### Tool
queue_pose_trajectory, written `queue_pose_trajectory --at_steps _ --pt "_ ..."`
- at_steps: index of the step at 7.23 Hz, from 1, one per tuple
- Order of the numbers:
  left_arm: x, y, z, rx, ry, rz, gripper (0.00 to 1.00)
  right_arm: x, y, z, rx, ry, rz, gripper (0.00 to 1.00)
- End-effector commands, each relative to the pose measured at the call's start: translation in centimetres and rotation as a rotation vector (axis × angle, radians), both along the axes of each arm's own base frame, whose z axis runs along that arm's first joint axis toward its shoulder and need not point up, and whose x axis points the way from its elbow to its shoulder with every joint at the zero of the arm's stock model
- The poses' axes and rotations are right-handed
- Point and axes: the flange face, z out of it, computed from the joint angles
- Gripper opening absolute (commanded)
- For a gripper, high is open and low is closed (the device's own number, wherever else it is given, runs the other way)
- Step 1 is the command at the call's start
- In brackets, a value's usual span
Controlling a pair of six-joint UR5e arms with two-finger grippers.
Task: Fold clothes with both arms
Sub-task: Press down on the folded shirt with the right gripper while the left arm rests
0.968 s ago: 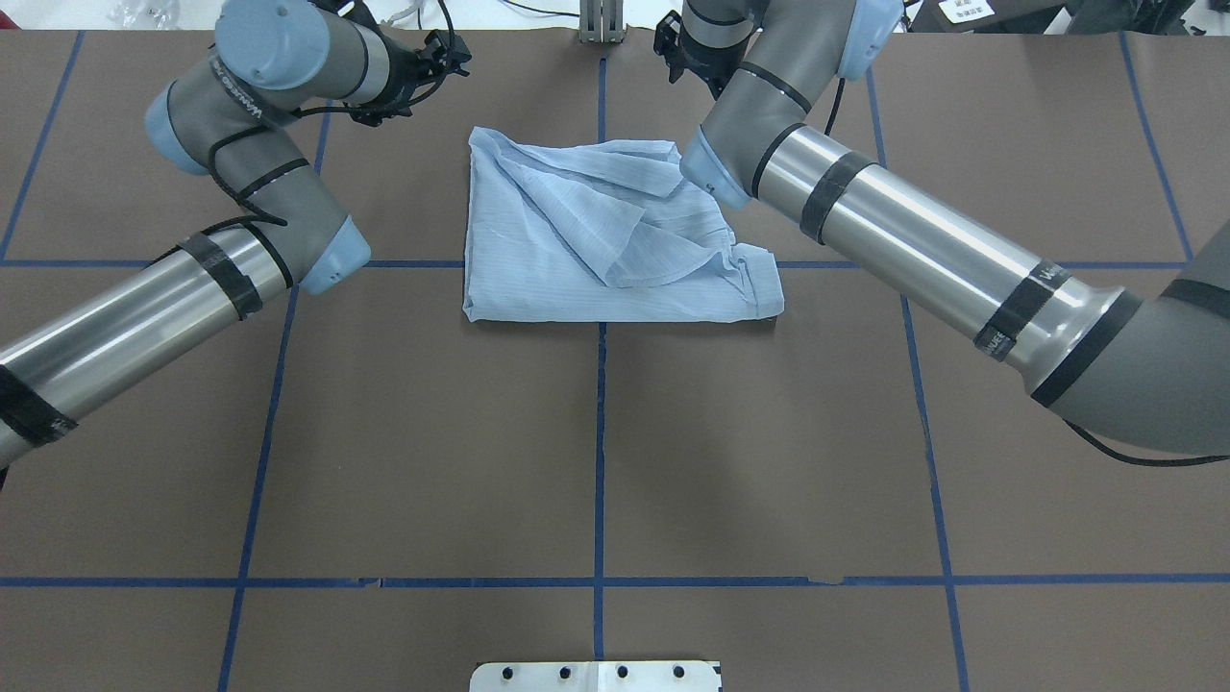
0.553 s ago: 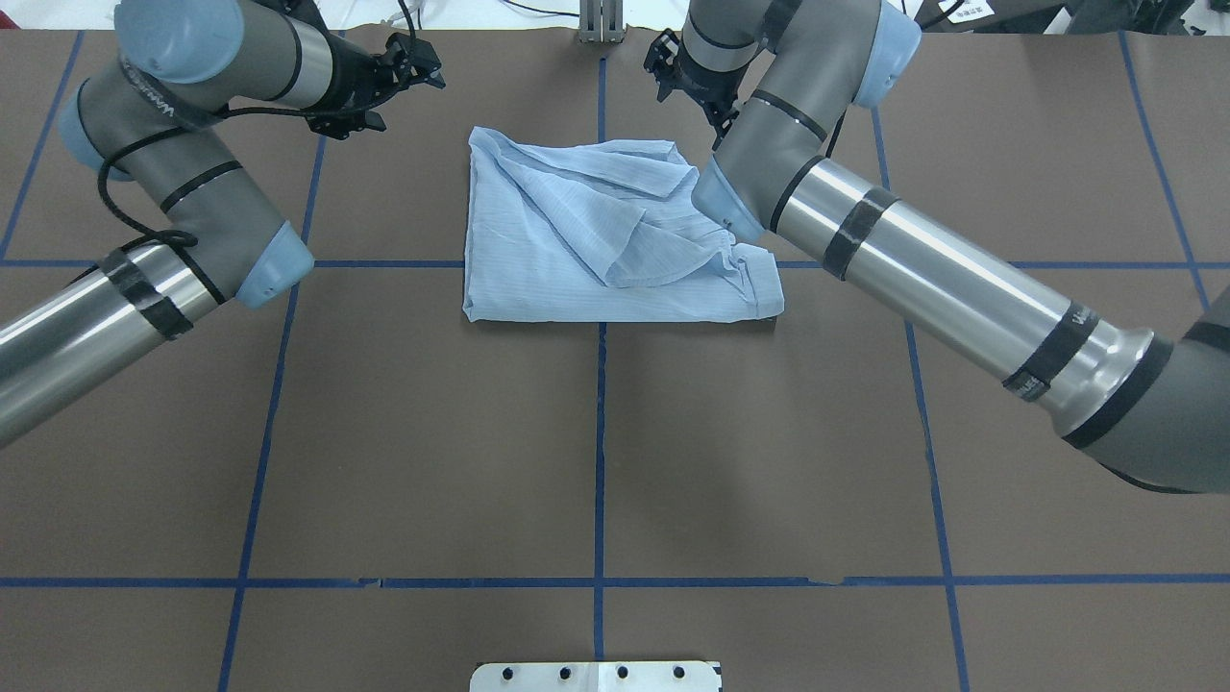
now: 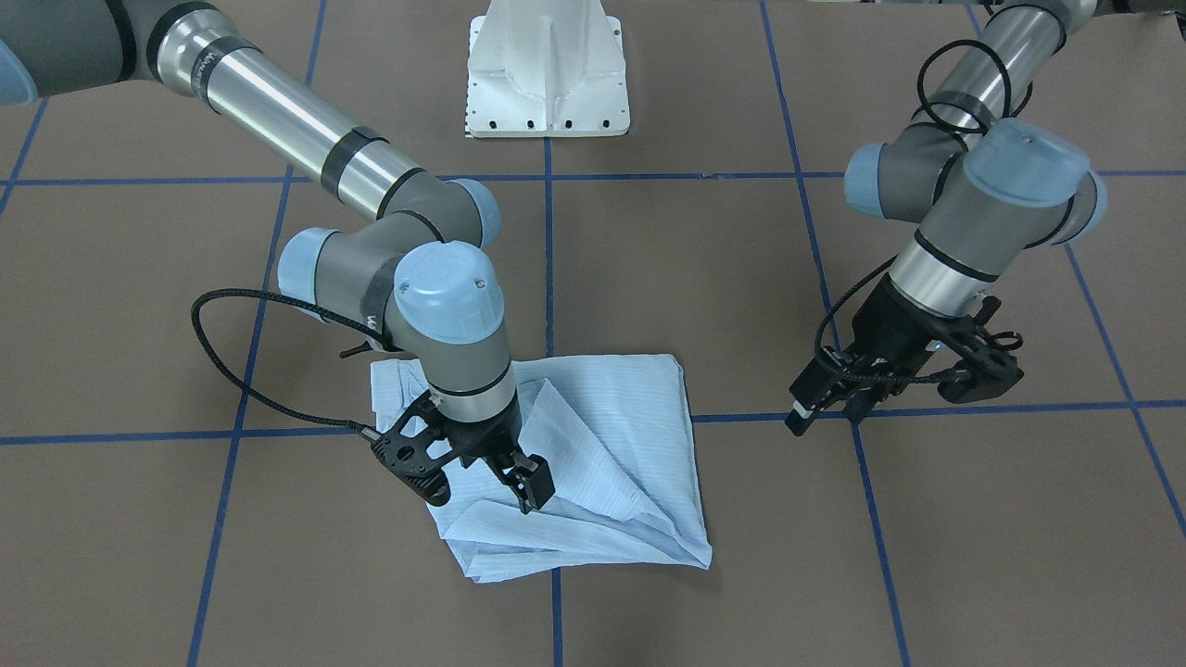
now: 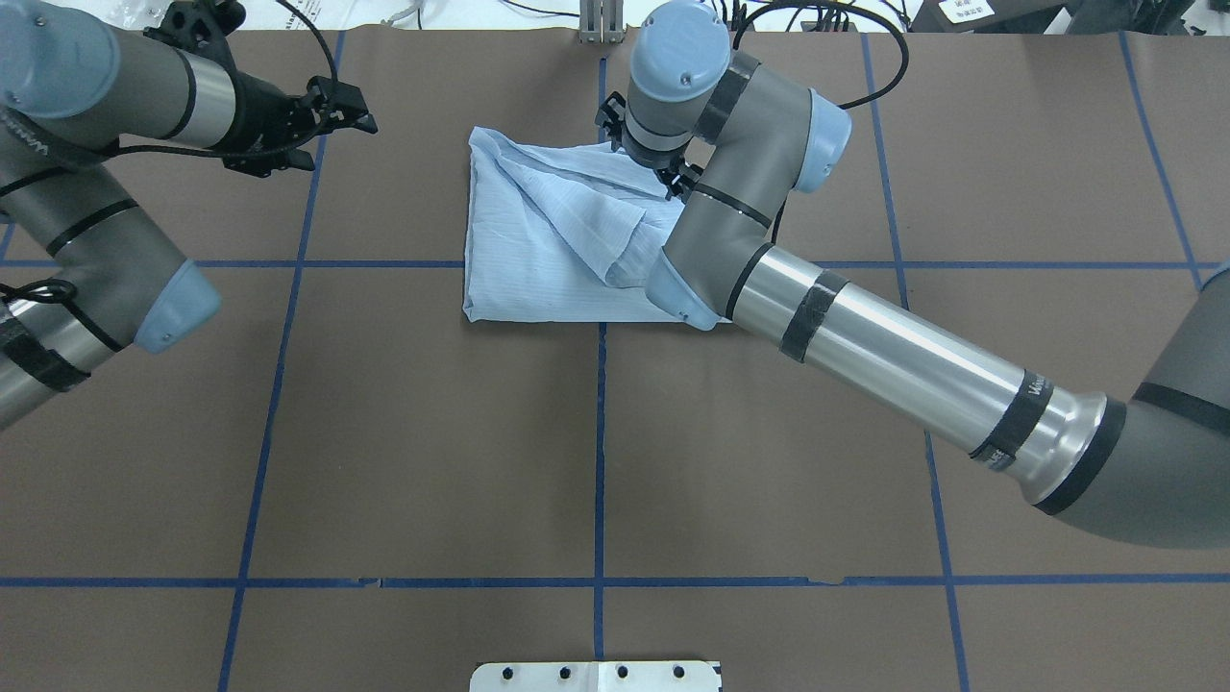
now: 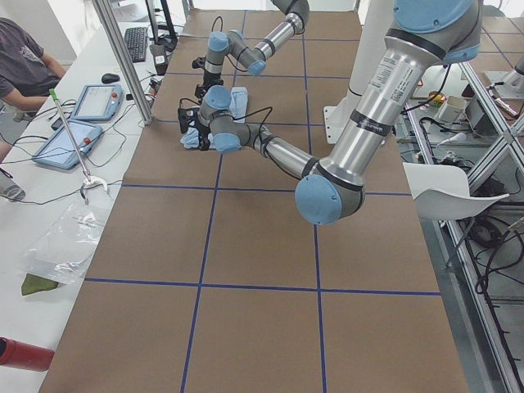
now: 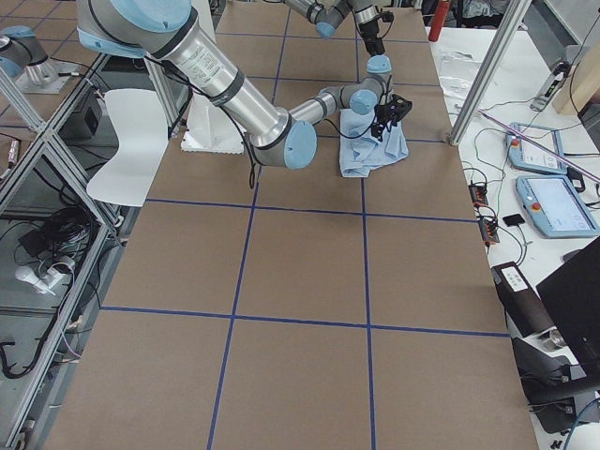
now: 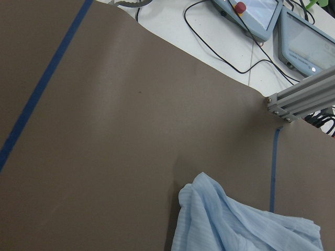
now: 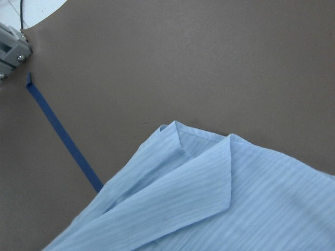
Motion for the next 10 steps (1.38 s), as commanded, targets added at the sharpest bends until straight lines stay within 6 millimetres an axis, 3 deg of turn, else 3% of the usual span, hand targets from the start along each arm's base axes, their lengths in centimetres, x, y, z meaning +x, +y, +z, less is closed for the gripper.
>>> queue_pose_trajectory --at_steps 1,3,4,6,9,10 --pt "-1.1 1.2 1.7 -0.011 -0.008 0.016 1.0 -2.0 3.4 -0.6 0.004 -0.007 -0.014 1.0" --pt "-1.1 1.2 1.8 -0.019 -0.008 0.014 1.0 -2.5 8.1 -0.4 -0.016 -0.005 -0.047 1.0" --pt "-1.0 1.3 1.9 -0.021 -0.008 0.015 1.0 -1.9 9.2 0.7 -0.013 -0.009 -0.053 1.0" --pt "-0.9 1.3 2.0 -0.025 -0.007 0.015 1.0 -4.2 11.4 0.2 0.01 0.01 -0.056 0.95" --pt "-0.9 1.3 2.1 -0.027 -0.01 0.014 1.0 -3.8 10.5 -0.3 0.033 0.02 -0.043 0.87" --pt "-0.9 1.2 2.0 -0.025 -0.009 0.013 1.0 -3.7 9.5 -2.2 0.053 0.014 -0.042 0.87"
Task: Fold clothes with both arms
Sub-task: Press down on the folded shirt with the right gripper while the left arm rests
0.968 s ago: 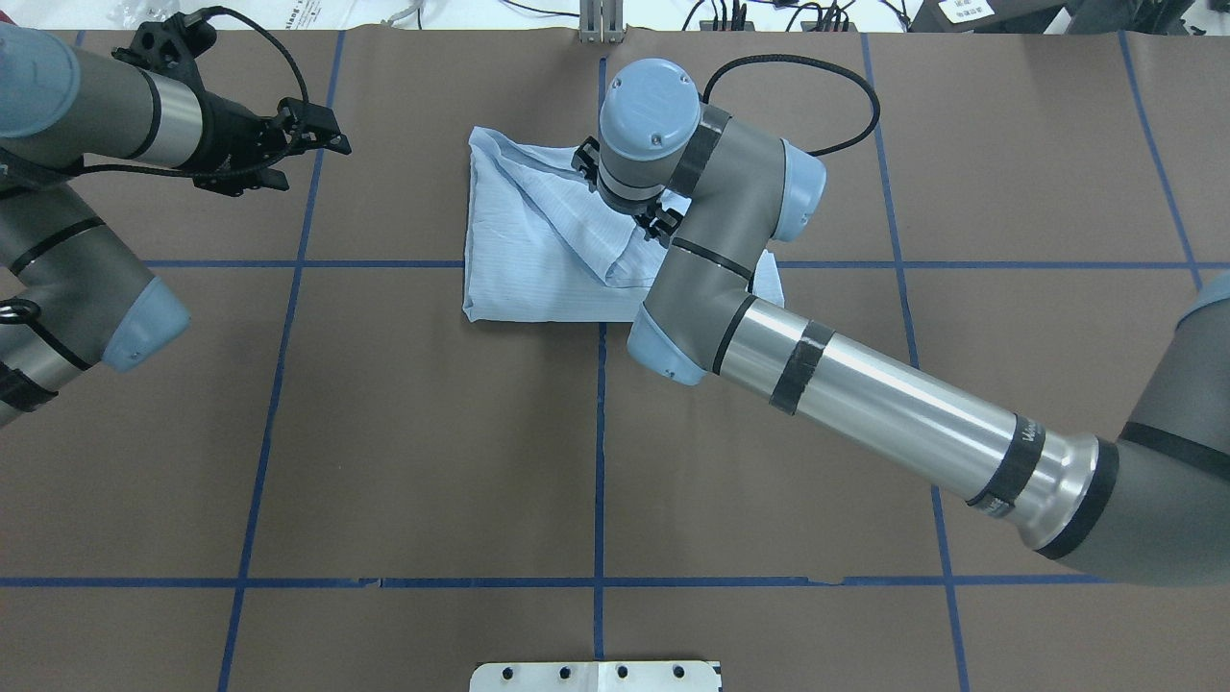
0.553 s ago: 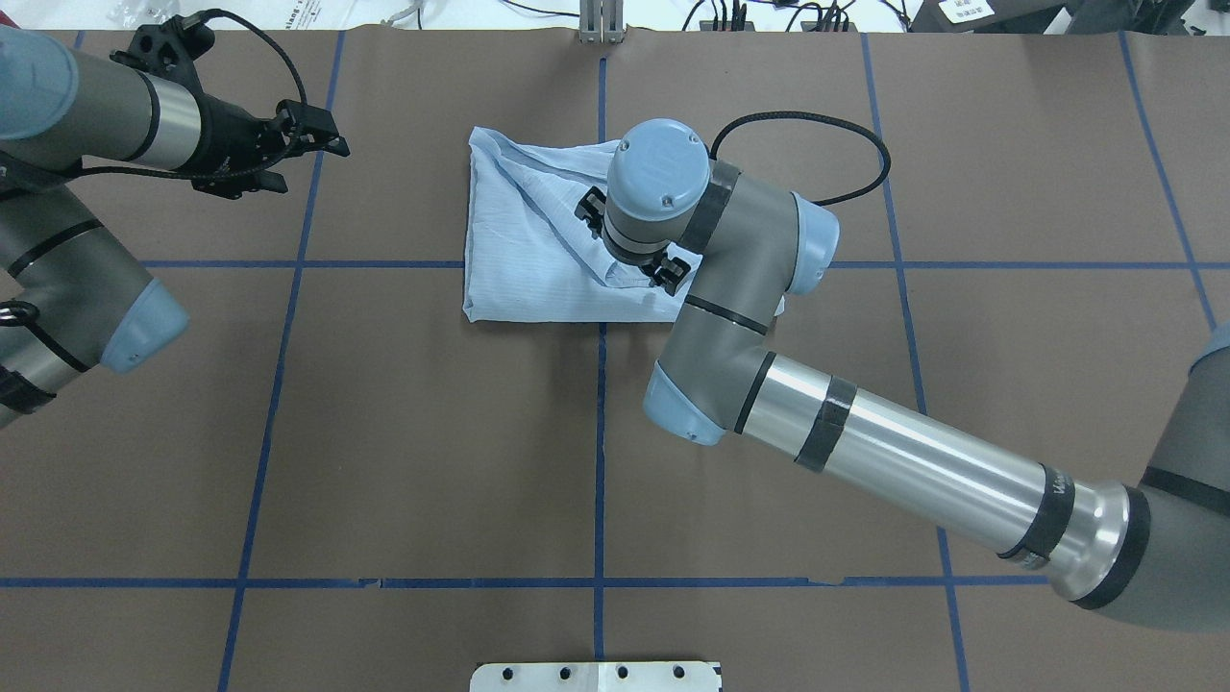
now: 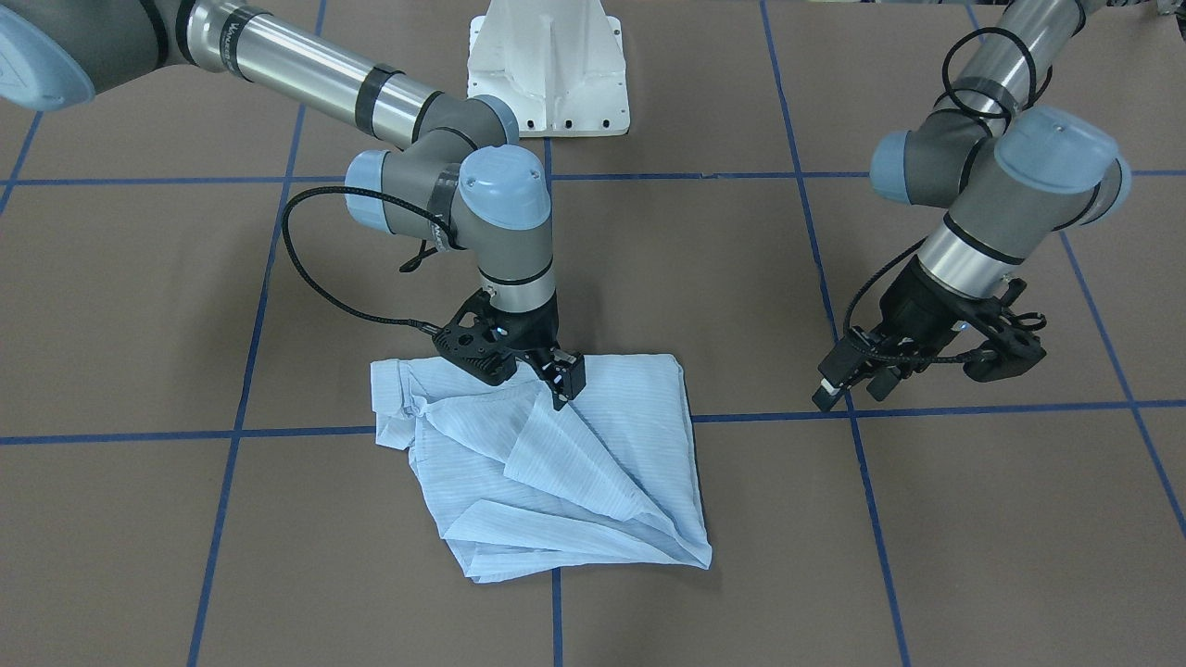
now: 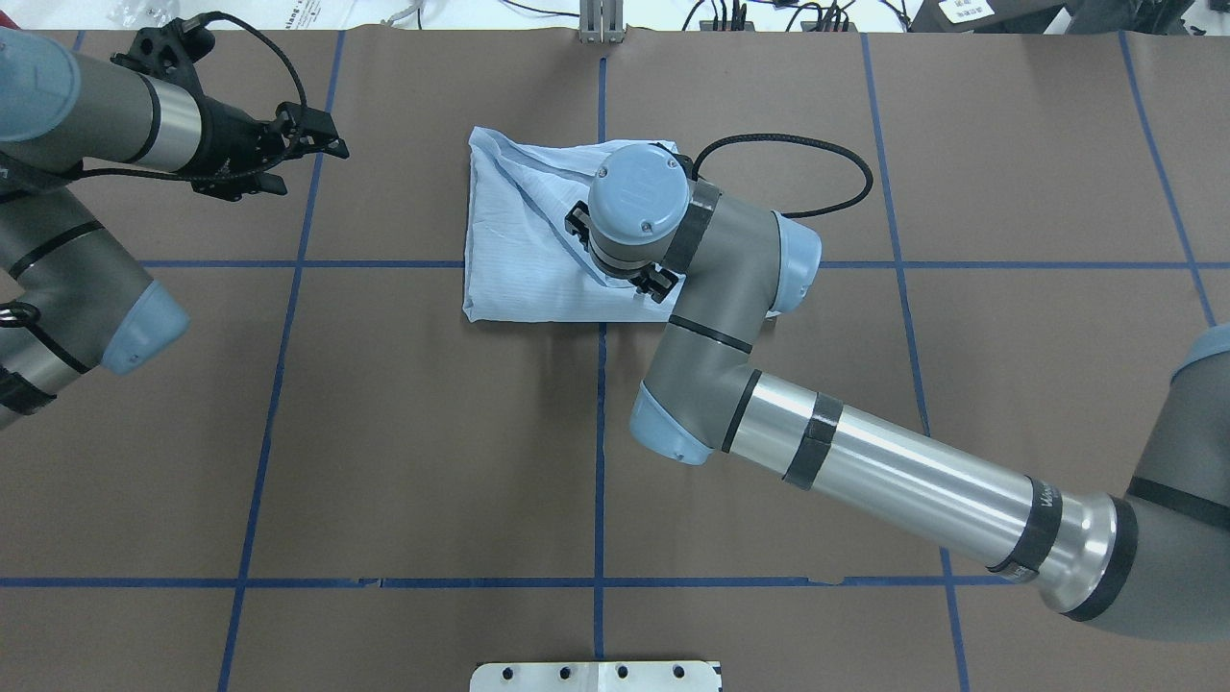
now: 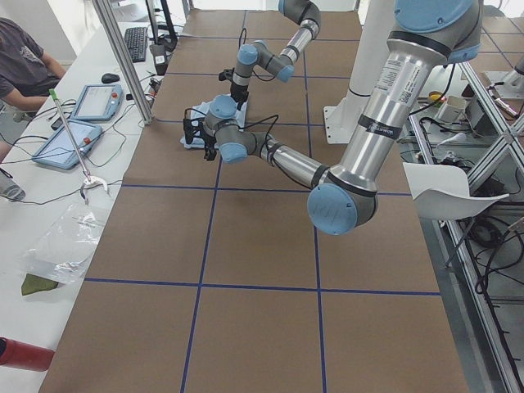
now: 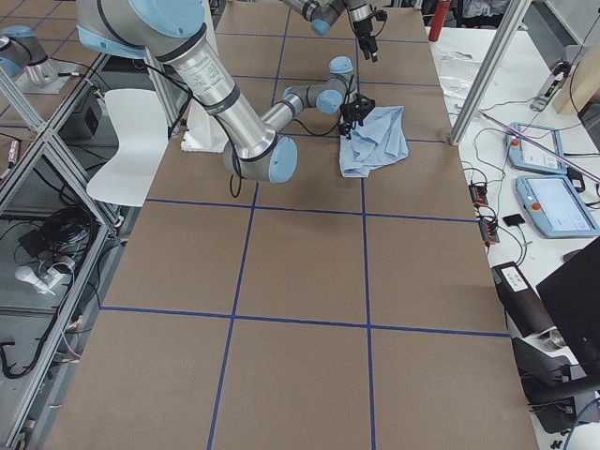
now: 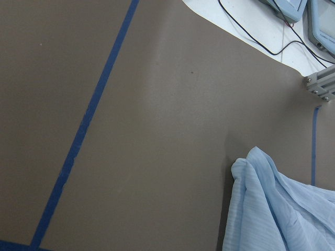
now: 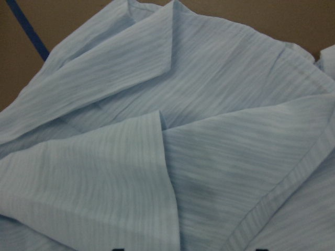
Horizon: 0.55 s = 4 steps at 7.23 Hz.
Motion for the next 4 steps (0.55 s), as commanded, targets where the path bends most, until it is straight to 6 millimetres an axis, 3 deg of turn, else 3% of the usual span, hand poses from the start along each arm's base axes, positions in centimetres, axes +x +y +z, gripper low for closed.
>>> queue_pose_trajectory --at_steps 1,4 --pt "0.1 0.01 -0.03 0.001 0.0 0.0 1.0 -0.79 -1.51 -1.55 0.018 0.019 0.001 0.86" --pt "0.23 0.01 0.12 -0.002 -0.002 0.002 1.0 -1.31 -0.85 -0.62 0.019 0.031 -0.013 0.79"
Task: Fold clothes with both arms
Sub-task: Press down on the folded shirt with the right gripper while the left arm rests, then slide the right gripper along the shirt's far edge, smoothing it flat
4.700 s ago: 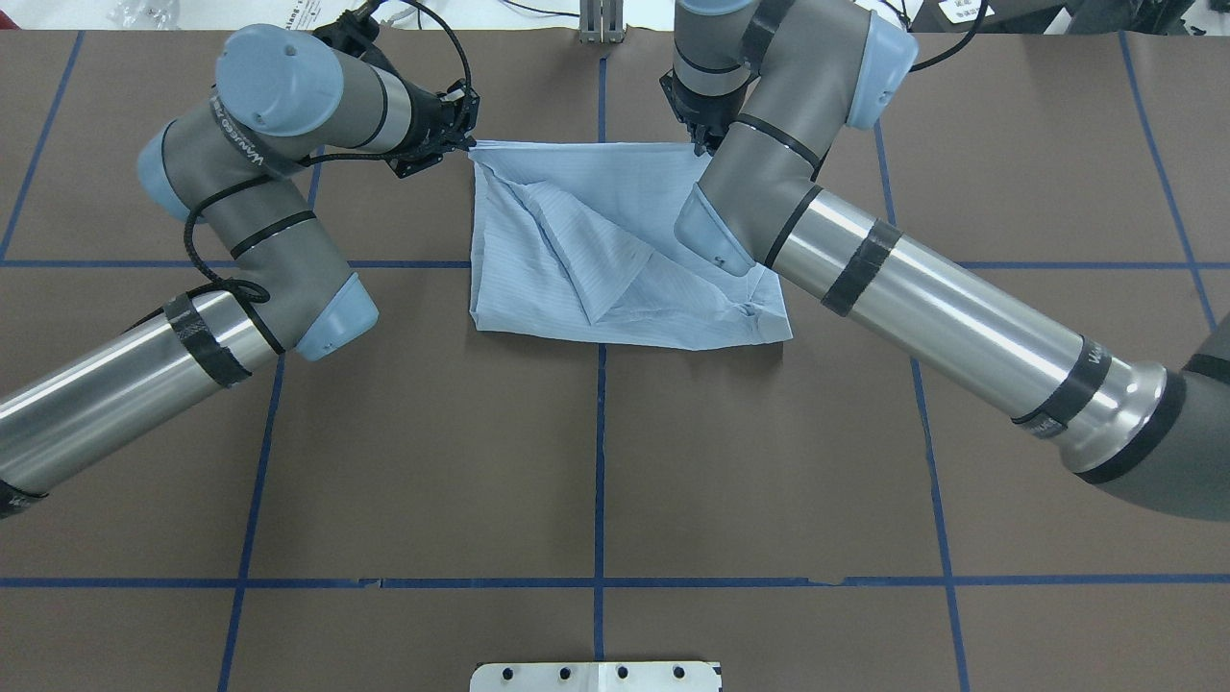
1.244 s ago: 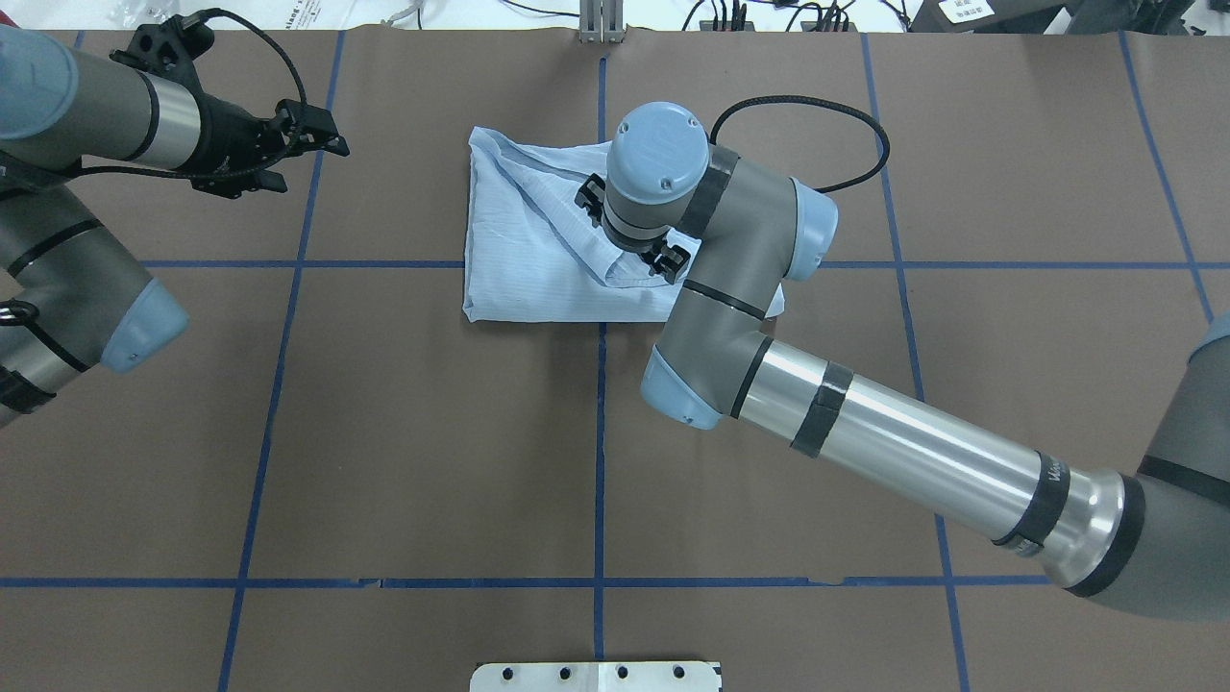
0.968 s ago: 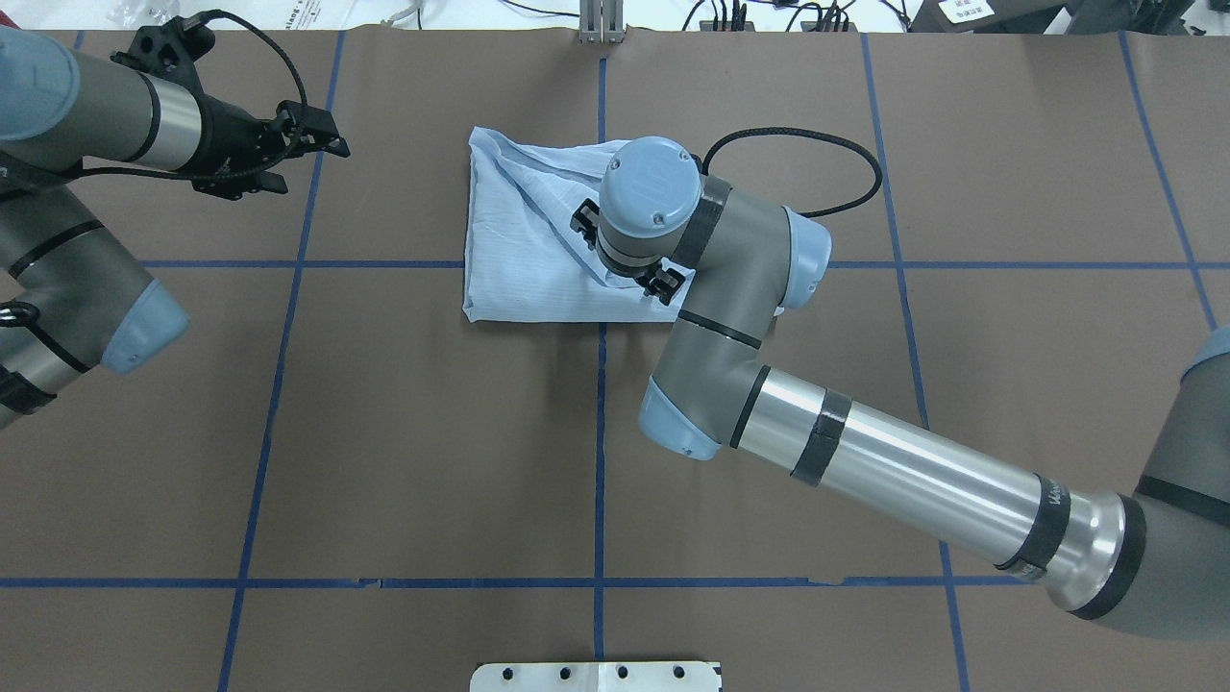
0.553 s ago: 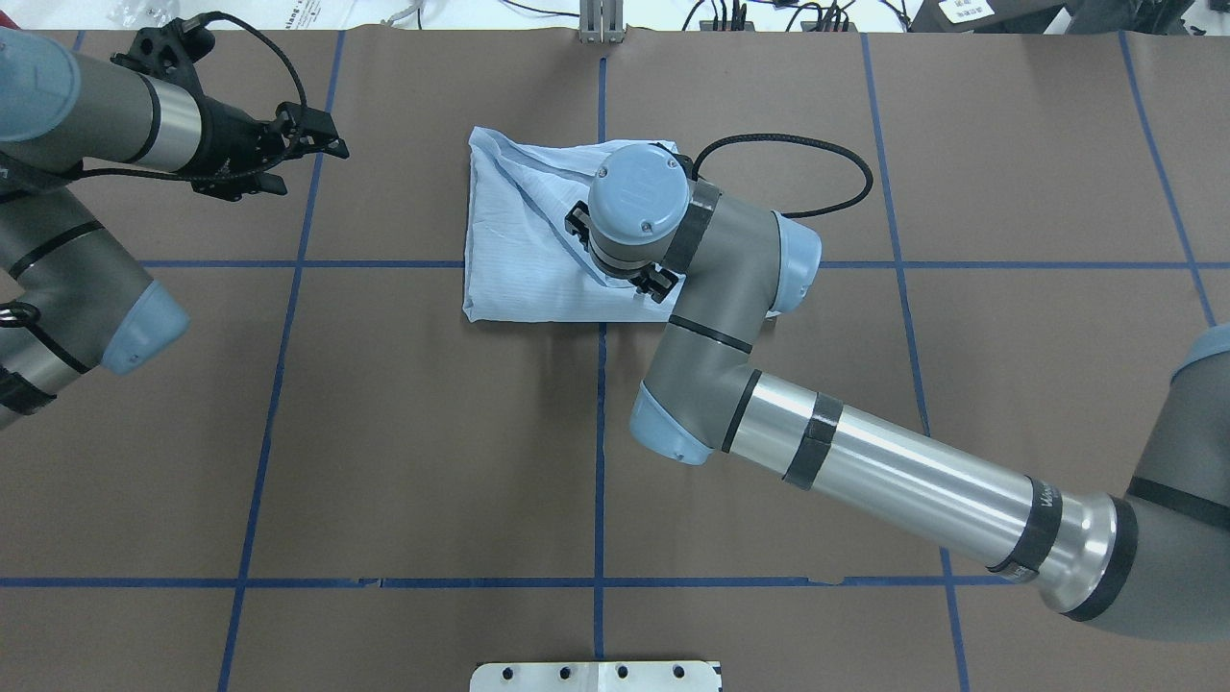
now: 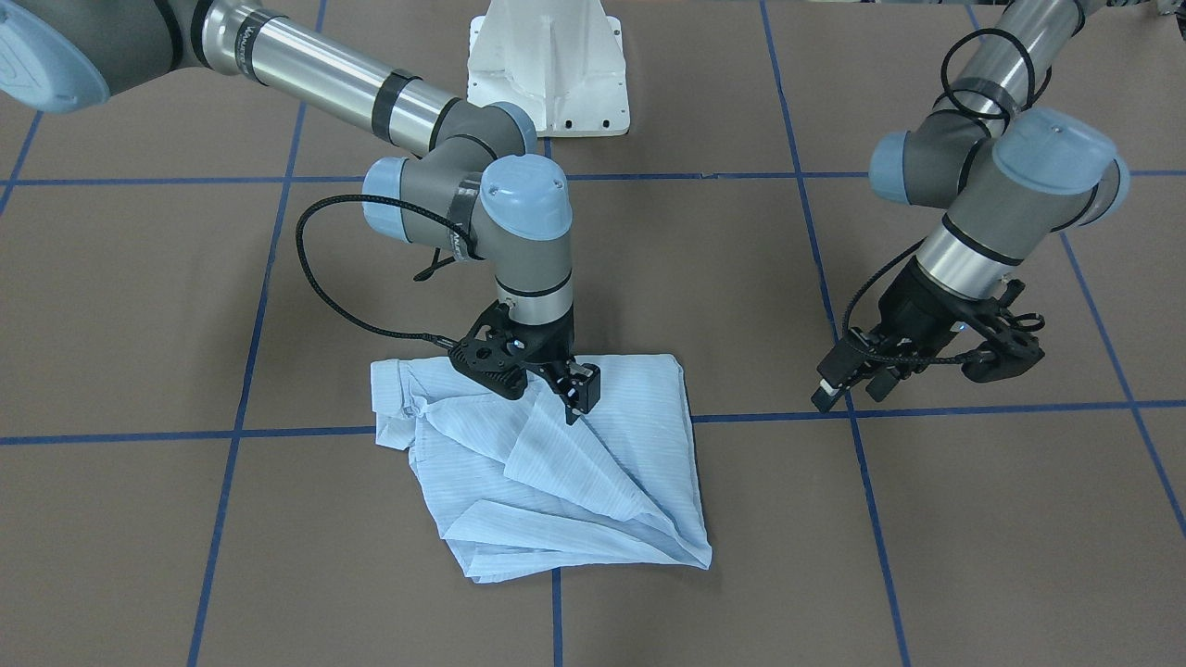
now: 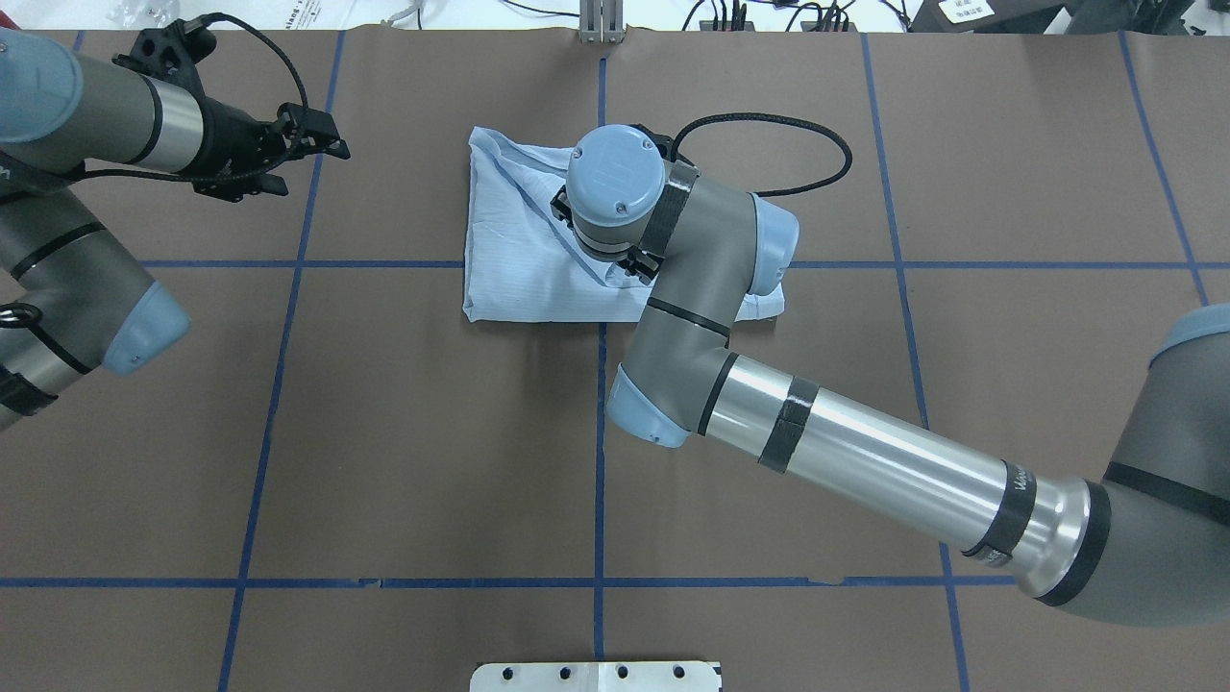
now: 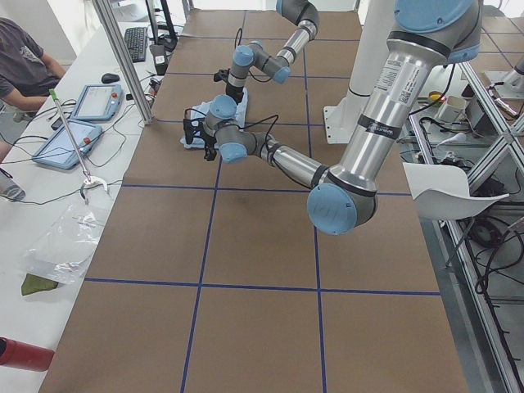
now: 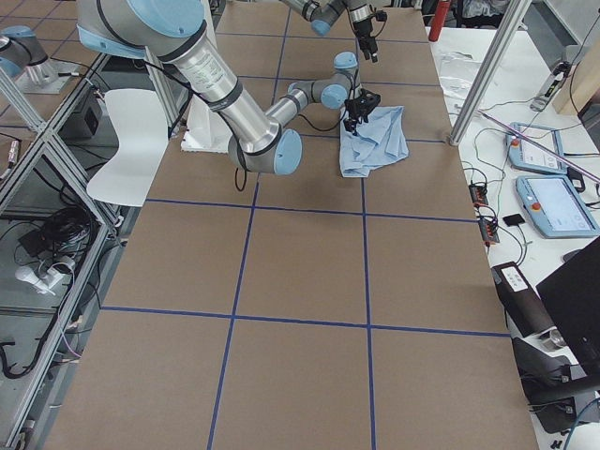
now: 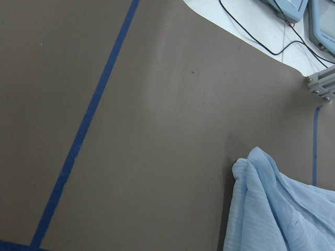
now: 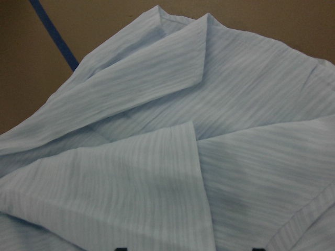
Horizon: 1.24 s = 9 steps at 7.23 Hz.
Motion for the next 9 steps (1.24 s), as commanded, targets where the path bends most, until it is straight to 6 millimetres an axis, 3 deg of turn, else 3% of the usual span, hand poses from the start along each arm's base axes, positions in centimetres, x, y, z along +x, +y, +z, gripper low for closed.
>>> queue_pose_trajectory --at_steps 1,2,4,6,8,9 --pt "0.2 0.0 0.0 0.0 0.0 0.002 1.0 -0.7 0.8 0.3 -0.002 0.005 -0.011 0.78" --pt "0.2 0.0 0.0 -0.001 -0.001 0.001 1.0 -0.7 0.8 -0.5 -0.005 -0.003 -0.007 0.58" --pt "0.3 0.0 0.0 0.0 0.0 0.0 1.0 -0.6 0.9 -0.3 -0.008 -0.001 -0.006 0.0" --pt "0.4 0.0 -0.1 -0.002 0.0 0.001 1.0 0.1 0.6 -1.2 0.009 -0.013 -0.006 0.0" --pt "0.4 0.0 -0.1 -0.008 0.003 -0.003 1.0 4.1 -3.9 -1.0 0.065 0.022 -0.001 0.0" --pt "0.4 -0.1 -0.2 -0.014 0.007 -0.008 1.0 4.8 -5.3 0.1 0.085 0.057 -0.02 0.0"
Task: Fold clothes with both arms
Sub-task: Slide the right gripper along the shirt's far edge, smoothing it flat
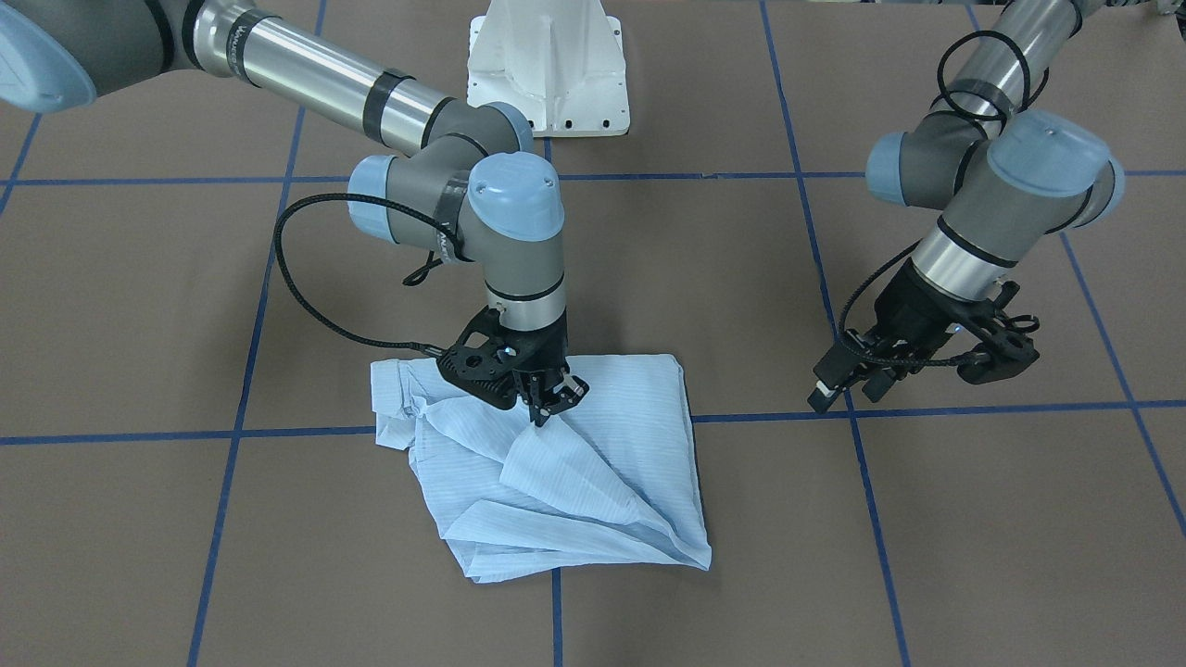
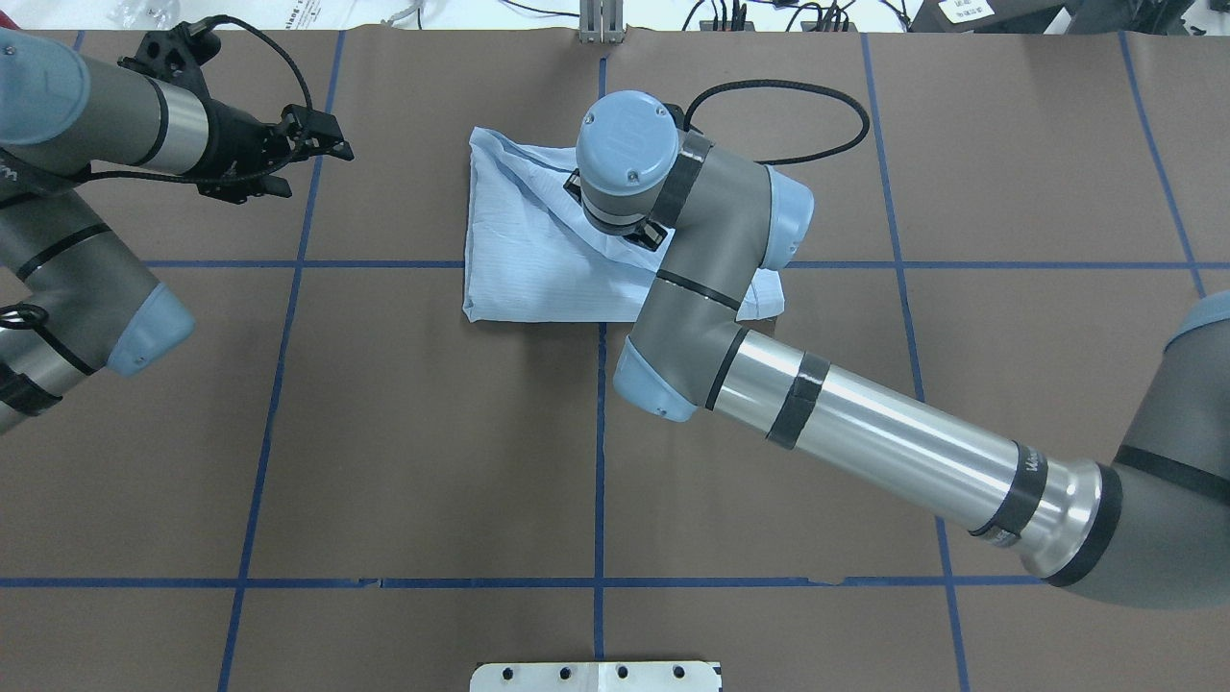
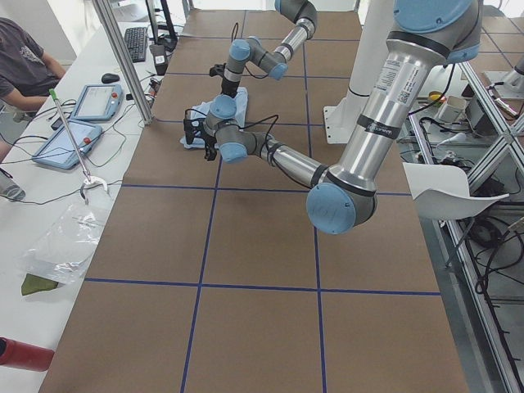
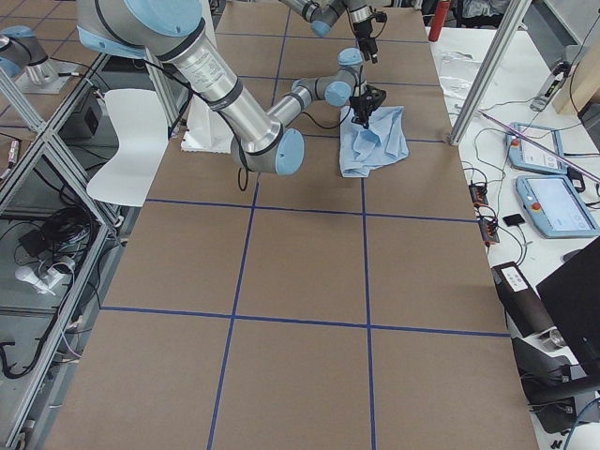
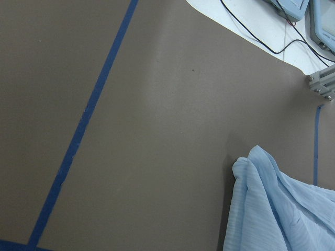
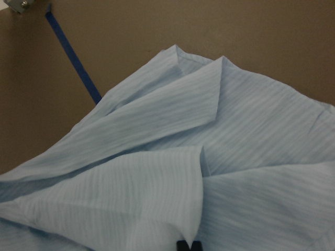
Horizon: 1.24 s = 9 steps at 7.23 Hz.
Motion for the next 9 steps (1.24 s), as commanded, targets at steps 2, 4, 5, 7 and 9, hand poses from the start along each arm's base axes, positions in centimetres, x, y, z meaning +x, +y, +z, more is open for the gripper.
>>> queue_pose_trajectory --at_steps 2,4,5,7,9 --pt "0.0 0.0 -0.2 -0.024 0.016 -0.014 1.0 1.9 -5.7 0.0 0.034 0.07 -0.03 0.0" --pt "0.0 0.0 0.0 -0.037 0.019 -0.019 1.0 3.3 -10.3 0.4 0.065 0.098 -0.054 0.0" --pt "0.0 0.0 -0.2 -0.043 0.026 -0.025 1.0 2.5 -11.0 2.8 0.075 0.105 -0.066 0.0" --pt "-0.1 0.0 0.0 -0.045 0.023 -0.025 1.0 2.1 -11.2 4.1 0.083 0.119 -0.083 0.0" --pt "0.0 0.0 0.1 -0.045 0.021 -0.024 1.0 1.9 -11.4 4.8 0.099 0.134 -0.106 0.27"
